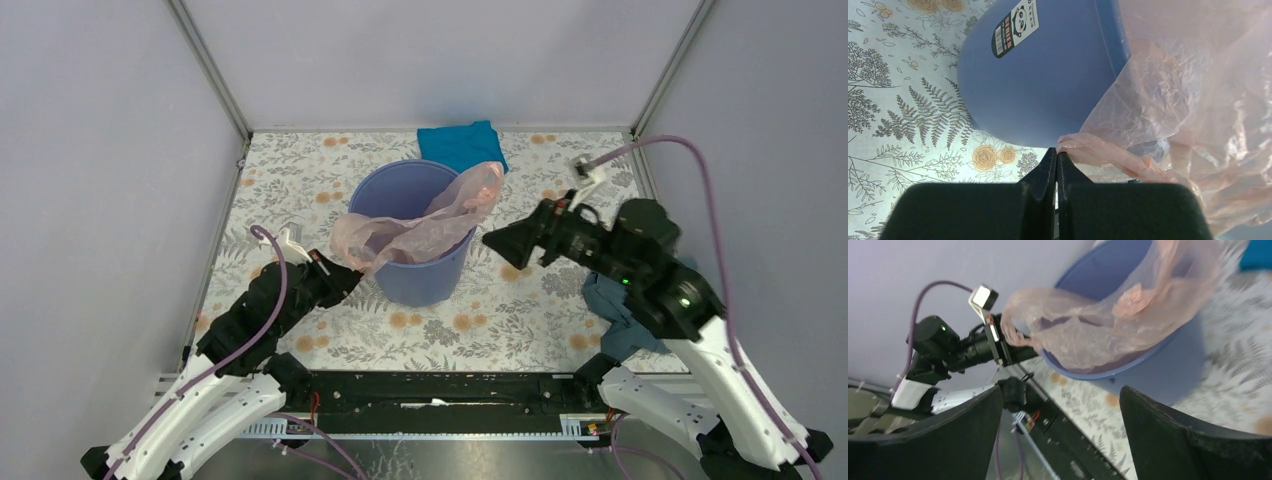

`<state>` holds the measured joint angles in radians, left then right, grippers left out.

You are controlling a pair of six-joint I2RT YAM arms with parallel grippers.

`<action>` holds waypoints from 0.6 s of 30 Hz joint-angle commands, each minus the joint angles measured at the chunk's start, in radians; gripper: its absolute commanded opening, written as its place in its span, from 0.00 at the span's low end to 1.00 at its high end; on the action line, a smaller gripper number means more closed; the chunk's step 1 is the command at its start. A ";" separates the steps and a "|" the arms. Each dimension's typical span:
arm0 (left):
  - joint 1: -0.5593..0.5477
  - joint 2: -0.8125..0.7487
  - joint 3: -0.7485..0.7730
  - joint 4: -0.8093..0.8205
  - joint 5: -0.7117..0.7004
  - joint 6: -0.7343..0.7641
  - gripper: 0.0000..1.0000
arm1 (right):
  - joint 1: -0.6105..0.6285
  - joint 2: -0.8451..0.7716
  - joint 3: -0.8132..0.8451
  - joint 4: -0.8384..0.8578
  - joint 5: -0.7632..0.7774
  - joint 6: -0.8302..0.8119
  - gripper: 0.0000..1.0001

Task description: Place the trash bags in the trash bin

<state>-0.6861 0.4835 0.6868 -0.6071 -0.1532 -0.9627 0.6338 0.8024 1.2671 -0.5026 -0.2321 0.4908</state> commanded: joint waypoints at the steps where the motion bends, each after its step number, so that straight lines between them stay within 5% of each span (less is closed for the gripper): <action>1: 0.002 -0.012 0.005 0.052 0.030 -0.003 0.00 | -0.001 0.078 -0.115 0.227 -0.186 0.223 0.90; 5: 0.002 -0.019 0.015 0.052 0.041 0.002 0.00 | -0.002 0.133 -0.074 0.142 -0.016 0.196 0.82; 12: 0.003 -0.026 0.019 0.043 0.047 0.006 0.00 | -0.001 0.203 -0.124 0.240 0.016 0.224 0.56; 18: 0.002 -0.034 0.056 -0.025 0.019 0.020 0.02 | -0.002 0.213 -0.171 0.307 0.055 0.254 0.60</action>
<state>-0.6861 0.4648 0.6899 -0.6144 -0.1234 -0.9607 0.6338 1.0103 1.1164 -0.2771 -0.2264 0.7170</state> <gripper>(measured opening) 0.005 0.573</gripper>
